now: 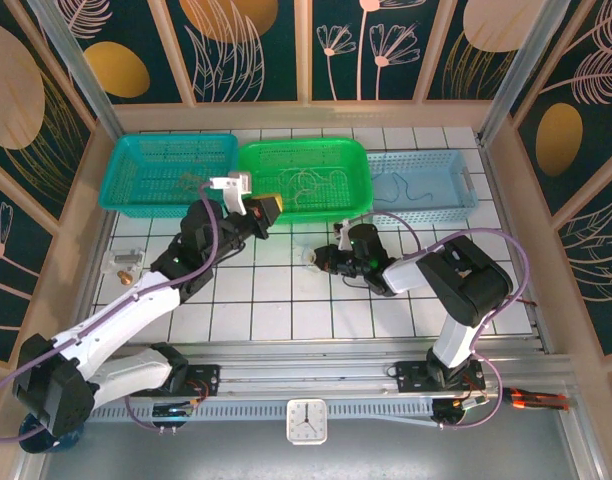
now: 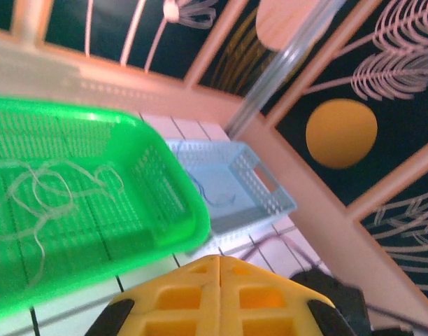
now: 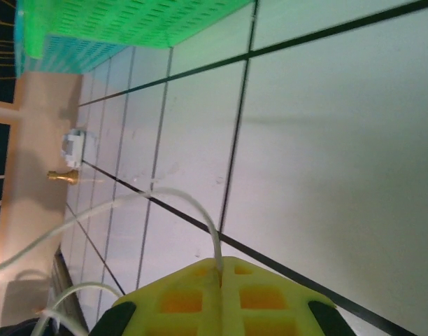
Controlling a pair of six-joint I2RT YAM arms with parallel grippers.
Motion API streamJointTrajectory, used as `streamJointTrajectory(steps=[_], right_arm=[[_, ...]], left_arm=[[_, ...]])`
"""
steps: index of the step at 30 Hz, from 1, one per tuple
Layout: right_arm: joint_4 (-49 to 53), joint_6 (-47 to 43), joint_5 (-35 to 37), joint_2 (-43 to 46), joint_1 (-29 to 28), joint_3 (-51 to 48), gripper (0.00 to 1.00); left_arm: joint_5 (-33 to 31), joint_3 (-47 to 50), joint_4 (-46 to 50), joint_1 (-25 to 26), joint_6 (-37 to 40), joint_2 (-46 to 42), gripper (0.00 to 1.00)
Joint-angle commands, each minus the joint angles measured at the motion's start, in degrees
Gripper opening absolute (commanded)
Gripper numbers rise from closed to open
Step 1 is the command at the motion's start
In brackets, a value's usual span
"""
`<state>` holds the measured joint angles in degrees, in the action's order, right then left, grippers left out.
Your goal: Untangle the cables
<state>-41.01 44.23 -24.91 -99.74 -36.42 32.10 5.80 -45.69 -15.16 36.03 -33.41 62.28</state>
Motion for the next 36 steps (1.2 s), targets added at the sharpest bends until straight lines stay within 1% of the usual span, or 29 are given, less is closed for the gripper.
streamJointTrajectory(steps=[1, 5, 10, 16, 21, 22, 23, 24, 25, 28, 30, 31, 34, 36], right_arm=[[1.8, -0.6, 2.7, 0.7, 0.2, -2.2, 0.00], [2.3, -0.9, 3.1, 1.0, 0.3, -2.3, 0.00], [2.7, -0.9, 3.0, 1.1, 0.3, -2.1, 0.00], [3.8, -1.2, 2.6, 2.2, 0.2, -1.2, 0.00], [5.9, -2.2, 3.2, 3.6, 0.1, 0.0, 0.00], [6.3, -2.4, 3.4, 3.7, 0.1, 0.2, 0.00], [6.6, -2.6, 3.5, 3.7, 0.2, 0.3, 0.00], [6.8, -2.7, 3.7, 3.8, 0.2, 0.4, 0.00], [6.8, -2.7, 3.8, 3.8, 0.3, 0.5, 0.00], [6.7, -2.7, 4.0, 3.5, 0.2, 0.7, 0.00], [6.8, -2.7, 4.0, 3.5, 0.3, 0.8, 0.00], [6.8, -2.7, 4.0, 3.4, 0.2, 0.9, 0.00], [6.7, -2.7, 4.0, 3.2, 0.3, 1.1, 0.00], [6.7, -2.7, 3.9, 3.2, 0.3, 1.4, 0.00]], left_arm=[[-4.3, -4.7, -1.2, -0.9, 2.2, -2.3, 0.00], [-4.4, -6.6, -0.9, -1.3, 3.0, -2.3, 0.00], [-3.7, -6.4, -1.8, -1.5, 3.0, -2.1, 0.00], [-2.0, -4.8, -3.2, -1.5, 2.4, -1.2, 0.00], [-0.8, -2.1, -2.4, -1.5, 1.2, 0.4, 0.00], [-0.3, -0.8, -2.6, -1.5, 0.2, 0.7, 0.03], [0.1, 0.4, -2.7, -1.5, -1.0, 1.0, 0.13], [0.8, 1.8, -2.7, -1.5, -2.5, 1.2, 0.26], [1.6, 3.5, -3.0, -1.5, -4.2, 1.3, 0.34], [3.6, 8.7, -3.1, -1.5, -9.6, 0.9, 0.54], [5.5, 12.5, -3.2, -1.5, -13.3, 0.0, 0.61], [6.4, 14.2, -3.2, -1.5, -15.5, -0.5, 0.63], [9.7, 20.0, -5.7, -1.5, -23.3, -1.8, 0.67], [11.7, 24.1, -10.1, -1.4, -29.6, -2.3, 0.68]])
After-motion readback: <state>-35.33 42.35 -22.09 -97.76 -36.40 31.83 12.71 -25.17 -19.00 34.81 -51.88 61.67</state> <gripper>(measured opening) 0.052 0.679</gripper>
